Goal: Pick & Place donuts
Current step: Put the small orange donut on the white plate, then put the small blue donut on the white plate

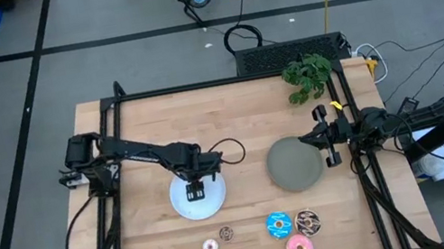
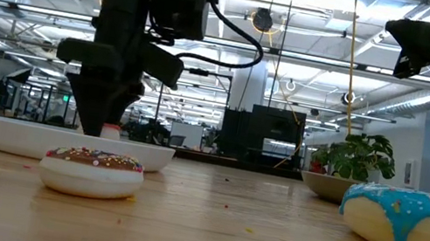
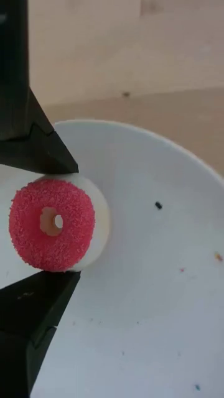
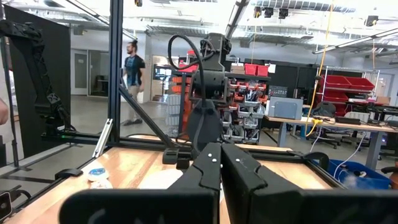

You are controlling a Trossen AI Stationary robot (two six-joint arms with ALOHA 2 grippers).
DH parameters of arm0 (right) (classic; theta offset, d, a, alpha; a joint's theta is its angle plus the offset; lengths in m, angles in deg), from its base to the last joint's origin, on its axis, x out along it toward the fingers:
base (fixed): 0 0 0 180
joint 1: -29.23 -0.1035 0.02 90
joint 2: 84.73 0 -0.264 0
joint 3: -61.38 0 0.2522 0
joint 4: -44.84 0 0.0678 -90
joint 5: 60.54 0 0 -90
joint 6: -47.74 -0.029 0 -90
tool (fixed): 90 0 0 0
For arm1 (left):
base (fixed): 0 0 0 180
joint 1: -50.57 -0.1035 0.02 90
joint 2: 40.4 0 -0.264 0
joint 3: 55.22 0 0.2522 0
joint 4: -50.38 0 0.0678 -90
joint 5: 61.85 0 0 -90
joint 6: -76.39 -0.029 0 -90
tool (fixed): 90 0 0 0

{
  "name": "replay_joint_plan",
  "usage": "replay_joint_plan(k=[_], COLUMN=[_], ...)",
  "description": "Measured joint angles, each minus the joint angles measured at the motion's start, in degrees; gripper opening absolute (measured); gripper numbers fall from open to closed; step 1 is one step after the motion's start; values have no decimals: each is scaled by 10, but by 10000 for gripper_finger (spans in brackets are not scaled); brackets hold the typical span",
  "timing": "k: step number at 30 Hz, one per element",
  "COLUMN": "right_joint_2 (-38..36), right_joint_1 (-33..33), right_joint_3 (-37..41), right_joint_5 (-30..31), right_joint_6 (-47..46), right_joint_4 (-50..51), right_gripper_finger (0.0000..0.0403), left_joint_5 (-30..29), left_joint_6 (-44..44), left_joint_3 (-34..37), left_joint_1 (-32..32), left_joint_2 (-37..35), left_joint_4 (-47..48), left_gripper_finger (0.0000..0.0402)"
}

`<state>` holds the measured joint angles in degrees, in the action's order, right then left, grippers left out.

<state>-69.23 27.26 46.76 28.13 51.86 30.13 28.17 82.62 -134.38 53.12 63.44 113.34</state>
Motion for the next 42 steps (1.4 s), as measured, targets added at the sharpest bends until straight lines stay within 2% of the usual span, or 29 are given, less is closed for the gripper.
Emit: replay_joint_plan(k=[9,12,20,28,34,42], right_joint_2=[0,0,0,0,0,0], right_joint_1=[0,0,0,0,0,0], right_joint_3=[0,0,0,0,0,0], right_joint_5=[0,0,0,0,0,0], right_joint_6=[0,0,13,11,11,11], right_joint_4=[0,0,0,0,0,0], right_gripper_finger=[0,0,0,0,0,0], left_joint_5=[-11,-11,-31,-15,-10,-2], left_joint_6=[-5,-10,21,90,195,257], left_joint_3=[1,-12,-128,-268,-340,-355], left_joint_1=[1,1,23,75,134,204], left_joint_2=[1,2,-16,-16,-16,-16], left_joint_4=[-8,22,156,275,333,350], left_gripper_finger=[313,321,328,326,276,160])
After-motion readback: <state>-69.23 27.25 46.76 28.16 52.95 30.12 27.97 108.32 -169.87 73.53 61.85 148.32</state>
